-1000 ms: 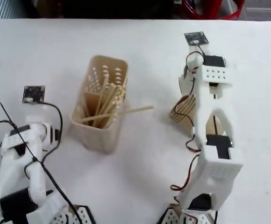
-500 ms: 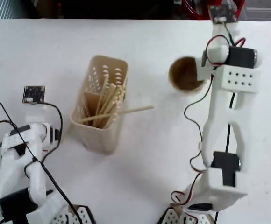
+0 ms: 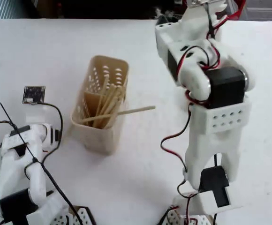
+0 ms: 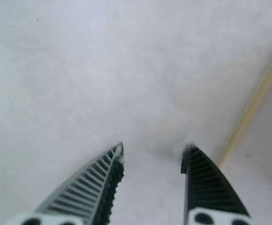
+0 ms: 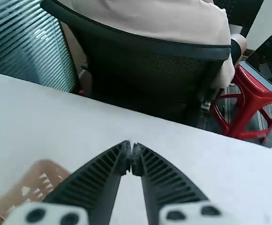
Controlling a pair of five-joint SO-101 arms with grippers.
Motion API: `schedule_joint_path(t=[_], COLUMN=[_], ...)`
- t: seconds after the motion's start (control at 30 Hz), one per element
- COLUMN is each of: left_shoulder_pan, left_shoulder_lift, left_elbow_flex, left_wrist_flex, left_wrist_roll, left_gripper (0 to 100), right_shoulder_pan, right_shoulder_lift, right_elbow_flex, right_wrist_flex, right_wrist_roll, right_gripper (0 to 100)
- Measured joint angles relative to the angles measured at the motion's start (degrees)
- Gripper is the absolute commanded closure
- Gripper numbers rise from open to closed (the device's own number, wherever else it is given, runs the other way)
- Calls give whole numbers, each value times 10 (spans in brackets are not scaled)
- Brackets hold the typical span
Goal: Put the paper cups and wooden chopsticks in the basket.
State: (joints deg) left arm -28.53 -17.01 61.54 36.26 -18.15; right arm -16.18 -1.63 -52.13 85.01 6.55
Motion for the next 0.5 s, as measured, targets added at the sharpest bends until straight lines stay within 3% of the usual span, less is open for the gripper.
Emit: schedule_joint_path(t=[0.1, 0.2, 0.37, 0.5], left_shoulder_pan=[0, 0, 0, 0], left_shoulder_lift=[0, 0, 0, 0], left_elbow_flex=[0, 0, 0, 0], left_wrist_flex=[0, 0, 0, 0], left_wrist_roll=[0, 0, 0, 0], left_gripper=[789, 789, 789, 789], right_shoulder_pan=[19, 75, 213, 257], right_shoulder_lift=[1, 15, 80, 126], right_elbow_flex=[-6, 8, 127, 207], right_wrist_flex=[36, 118, 127, 130], right_wrist_roll=[28, 85, 200, 257], right_gripper=[971, 900, 854, 848])
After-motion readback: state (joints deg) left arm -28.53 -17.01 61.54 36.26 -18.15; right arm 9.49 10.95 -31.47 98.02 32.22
